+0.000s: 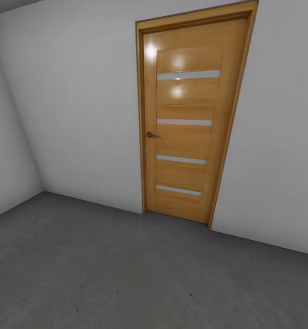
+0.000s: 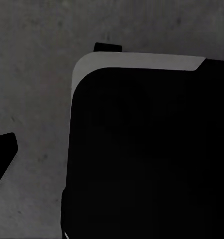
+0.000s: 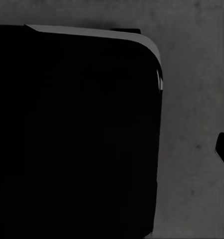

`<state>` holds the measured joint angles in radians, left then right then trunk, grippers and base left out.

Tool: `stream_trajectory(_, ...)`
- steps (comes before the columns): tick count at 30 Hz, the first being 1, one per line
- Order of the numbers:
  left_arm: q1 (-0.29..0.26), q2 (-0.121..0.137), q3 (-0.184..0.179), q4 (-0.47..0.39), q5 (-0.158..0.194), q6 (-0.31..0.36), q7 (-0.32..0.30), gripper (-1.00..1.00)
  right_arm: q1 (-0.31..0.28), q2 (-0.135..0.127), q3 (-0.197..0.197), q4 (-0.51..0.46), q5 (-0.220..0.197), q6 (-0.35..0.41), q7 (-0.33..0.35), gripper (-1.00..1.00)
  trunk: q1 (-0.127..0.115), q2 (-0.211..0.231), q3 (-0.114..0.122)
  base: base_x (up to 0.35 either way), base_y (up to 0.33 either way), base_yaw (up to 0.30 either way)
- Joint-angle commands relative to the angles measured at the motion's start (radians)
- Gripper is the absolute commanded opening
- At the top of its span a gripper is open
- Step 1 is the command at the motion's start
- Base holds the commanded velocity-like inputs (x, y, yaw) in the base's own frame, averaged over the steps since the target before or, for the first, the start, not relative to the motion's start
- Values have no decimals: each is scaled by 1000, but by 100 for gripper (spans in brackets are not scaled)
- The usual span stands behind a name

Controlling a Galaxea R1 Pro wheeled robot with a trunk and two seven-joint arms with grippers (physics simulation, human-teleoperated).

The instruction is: Move the two storage containers from the living room to the garage. In the garage, place one container on the floor and stack the other container on top of it (either order is fine).

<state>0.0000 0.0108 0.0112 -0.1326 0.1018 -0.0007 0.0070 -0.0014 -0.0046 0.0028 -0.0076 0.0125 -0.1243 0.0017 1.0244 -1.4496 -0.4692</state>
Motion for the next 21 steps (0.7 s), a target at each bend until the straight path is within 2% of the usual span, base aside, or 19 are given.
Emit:
stream_trajectory(1,0,0,0,-1,10,0,1,100,0,0,0,0,1,-2,0,100,1,0,-1,322,0,0)
stream_trajectory(21,0,-2,-2,-2,10,2,1,100,0,3,-6,0,-7,-7,-3,100,1,0,-1,322,0,0)
